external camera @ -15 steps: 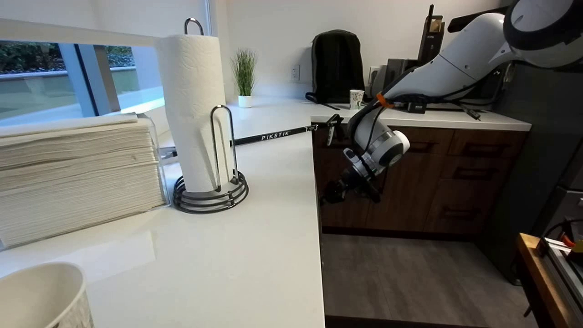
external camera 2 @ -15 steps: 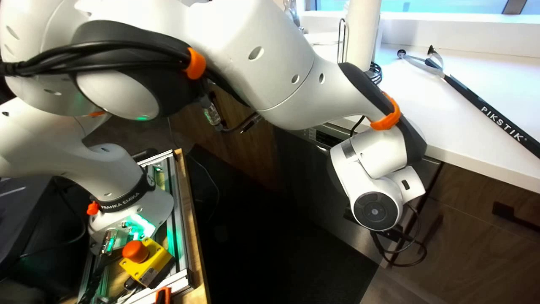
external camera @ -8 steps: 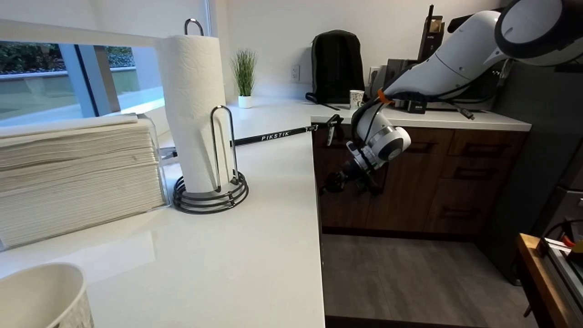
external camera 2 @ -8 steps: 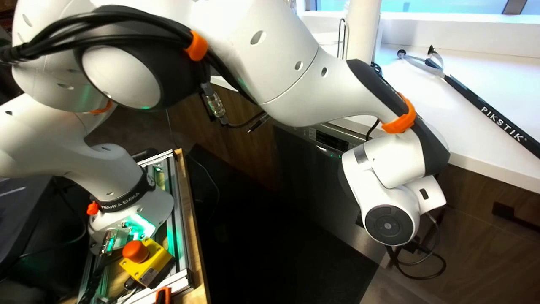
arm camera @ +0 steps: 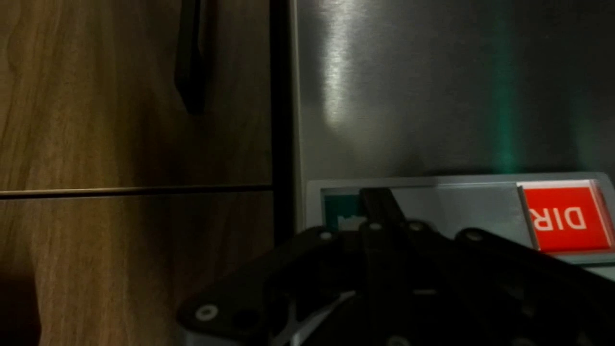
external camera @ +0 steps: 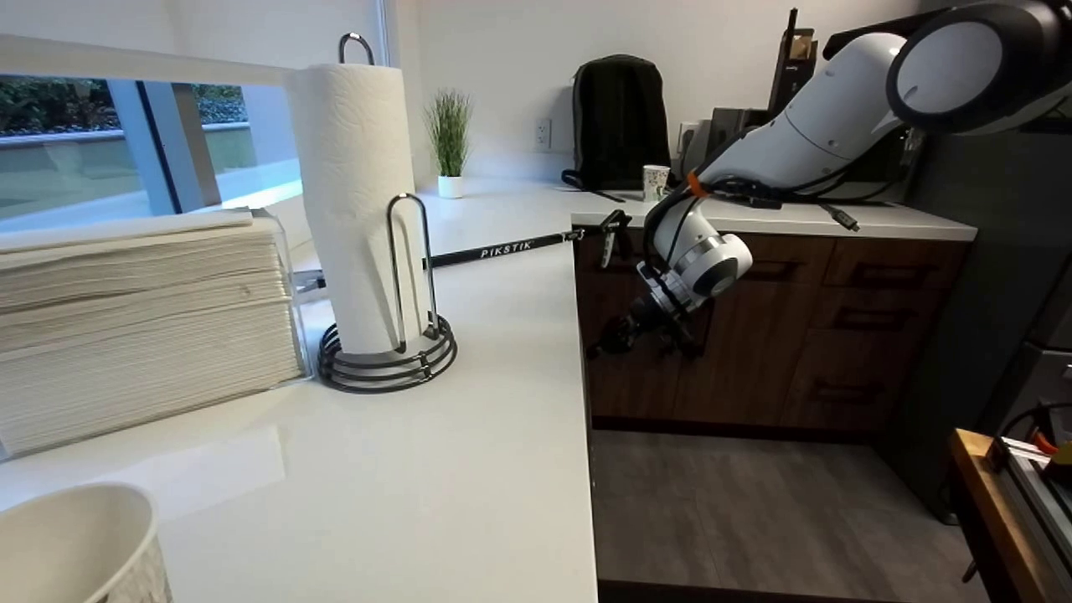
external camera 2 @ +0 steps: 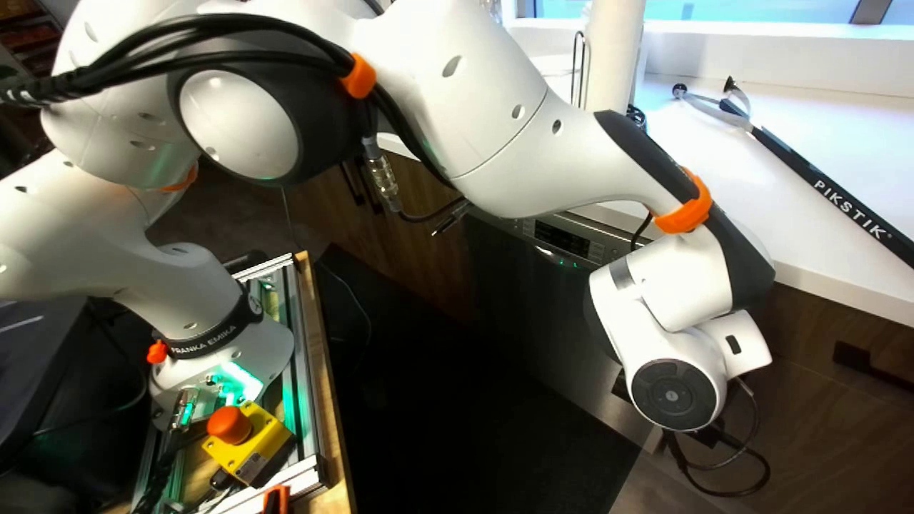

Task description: Press a button on the dishwasher

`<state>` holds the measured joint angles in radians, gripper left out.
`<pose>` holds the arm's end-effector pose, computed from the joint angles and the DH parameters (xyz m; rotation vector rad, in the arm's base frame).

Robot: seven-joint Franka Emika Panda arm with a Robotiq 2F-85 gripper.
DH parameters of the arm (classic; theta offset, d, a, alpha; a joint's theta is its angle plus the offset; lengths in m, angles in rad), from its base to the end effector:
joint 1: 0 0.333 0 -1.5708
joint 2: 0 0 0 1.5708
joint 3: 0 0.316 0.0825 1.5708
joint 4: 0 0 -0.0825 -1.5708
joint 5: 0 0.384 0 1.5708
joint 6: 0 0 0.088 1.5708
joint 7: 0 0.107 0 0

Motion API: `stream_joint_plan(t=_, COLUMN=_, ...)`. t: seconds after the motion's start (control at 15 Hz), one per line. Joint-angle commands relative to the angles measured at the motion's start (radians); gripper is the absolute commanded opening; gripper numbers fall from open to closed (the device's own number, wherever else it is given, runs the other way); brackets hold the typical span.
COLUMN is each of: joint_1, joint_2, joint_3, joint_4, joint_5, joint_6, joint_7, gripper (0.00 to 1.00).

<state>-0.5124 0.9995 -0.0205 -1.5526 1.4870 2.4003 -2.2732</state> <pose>0.5805 -0.3323 0.0458 -2.5753 -0.6553 -1.1584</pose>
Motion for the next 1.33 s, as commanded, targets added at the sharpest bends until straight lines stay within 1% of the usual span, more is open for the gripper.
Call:
stream_joint_plan(t=0.0, joint_1=0.048, joint_2=0.041, joint_3=-0.054, joint_4=0.044, joint_5=0.021, joint_6=-0.008, joint_7=0.046, gripper=0.0)
stream_joint_plan(t=0.27, joint_1=0.084, joint_2=0.003, joint_3=-0.095, joint_4=-0.005, joint_5=-0.013, joint_6=-0.003, joint_7=0.163, gripper=0.0)
stream_joint_plan(t=0.53, joint_1=0.102, joint_2=-0.001, joint_3=-0.098, joint_4=-0.011, joint_5=-0.032, joint_6=-0.04, joint_7=0.211, gripper=0.0)
stream_joint_plan(t=0.8, joint_1=0.116, joint_2=0.002, joint_3=-0.093, joint_4=-0.007, joint_5=-0.038, joint_6=-0.058, joint_7=0.227, gripper=0.0)
stream_joint_plan(t=1.27, joint_1=0.105, joint_2=0.012, joint_3=-0.085, joint_4=0.021, joint_5=-0.003, joint_6=-0.049, joint_7=0.188, gripper=0.0)
